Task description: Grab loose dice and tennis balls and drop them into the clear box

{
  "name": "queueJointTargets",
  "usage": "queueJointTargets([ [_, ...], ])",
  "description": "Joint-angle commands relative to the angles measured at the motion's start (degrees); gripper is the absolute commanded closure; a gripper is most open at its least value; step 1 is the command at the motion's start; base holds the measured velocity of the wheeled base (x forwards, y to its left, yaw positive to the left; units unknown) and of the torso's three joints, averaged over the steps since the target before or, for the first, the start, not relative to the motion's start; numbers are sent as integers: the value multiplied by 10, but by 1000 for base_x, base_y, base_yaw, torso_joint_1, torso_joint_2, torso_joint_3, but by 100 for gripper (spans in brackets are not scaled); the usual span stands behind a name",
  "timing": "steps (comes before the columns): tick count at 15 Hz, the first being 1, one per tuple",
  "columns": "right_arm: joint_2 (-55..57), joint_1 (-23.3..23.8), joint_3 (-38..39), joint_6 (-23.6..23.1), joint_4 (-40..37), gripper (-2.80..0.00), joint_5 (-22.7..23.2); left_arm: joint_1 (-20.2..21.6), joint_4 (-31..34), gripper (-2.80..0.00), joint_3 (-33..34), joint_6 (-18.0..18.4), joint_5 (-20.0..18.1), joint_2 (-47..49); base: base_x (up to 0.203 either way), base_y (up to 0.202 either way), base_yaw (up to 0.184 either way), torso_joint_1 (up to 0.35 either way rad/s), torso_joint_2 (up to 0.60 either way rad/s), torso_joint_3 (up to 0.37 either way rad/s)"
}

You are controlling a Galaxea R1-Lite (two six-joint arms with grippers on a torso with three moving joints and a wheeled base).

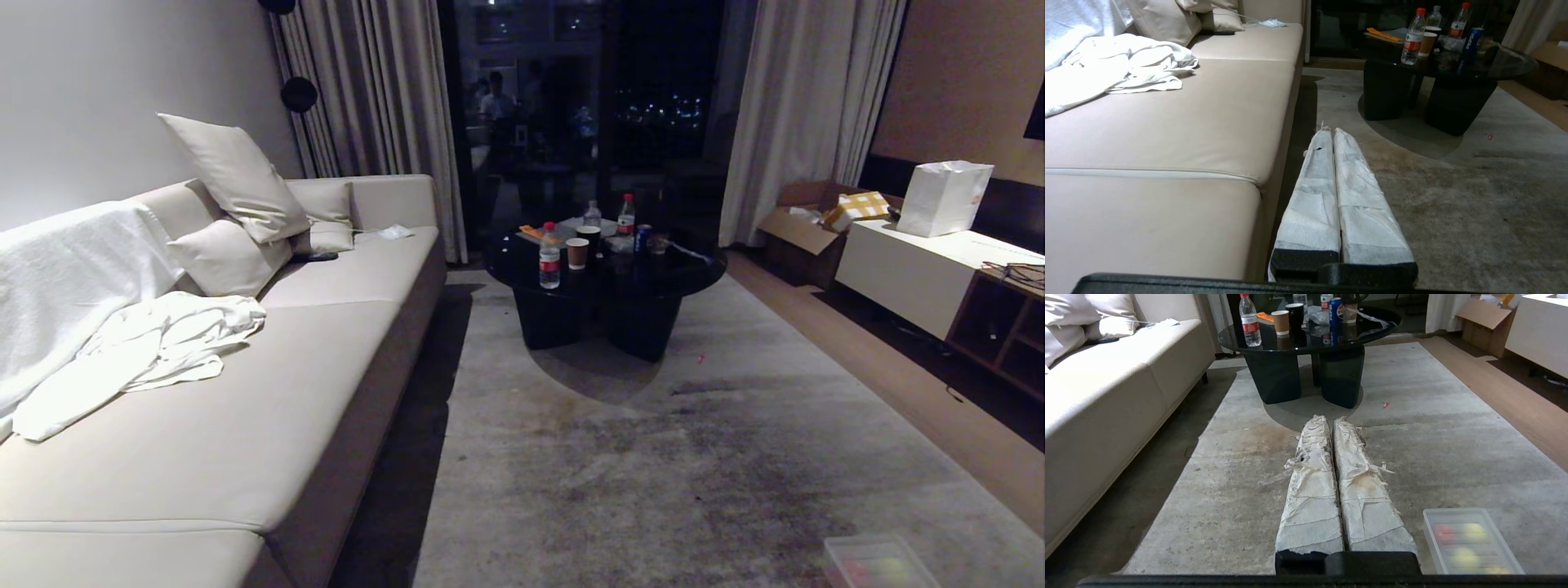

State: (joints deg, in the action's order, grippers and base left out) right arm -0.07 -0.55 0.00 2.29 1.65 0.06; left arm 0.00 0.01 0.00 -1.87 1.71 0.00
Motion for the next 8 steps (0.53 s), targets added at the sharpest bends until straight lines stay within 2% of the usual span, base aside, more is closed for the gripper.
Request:
queueJointTargets([
  [1, 1, -1, 6, 0, 0, 0, 0, 0, 0, 0, 1, -1, 1, 1, 0, 0, 0, 3, -5, 37],
  [8, 1, 0, 6, 0, 0, 0, -1, 0, 0, 0, 1, -2, 2, 1, 0, 0, 0, 0, 0, 0],
])
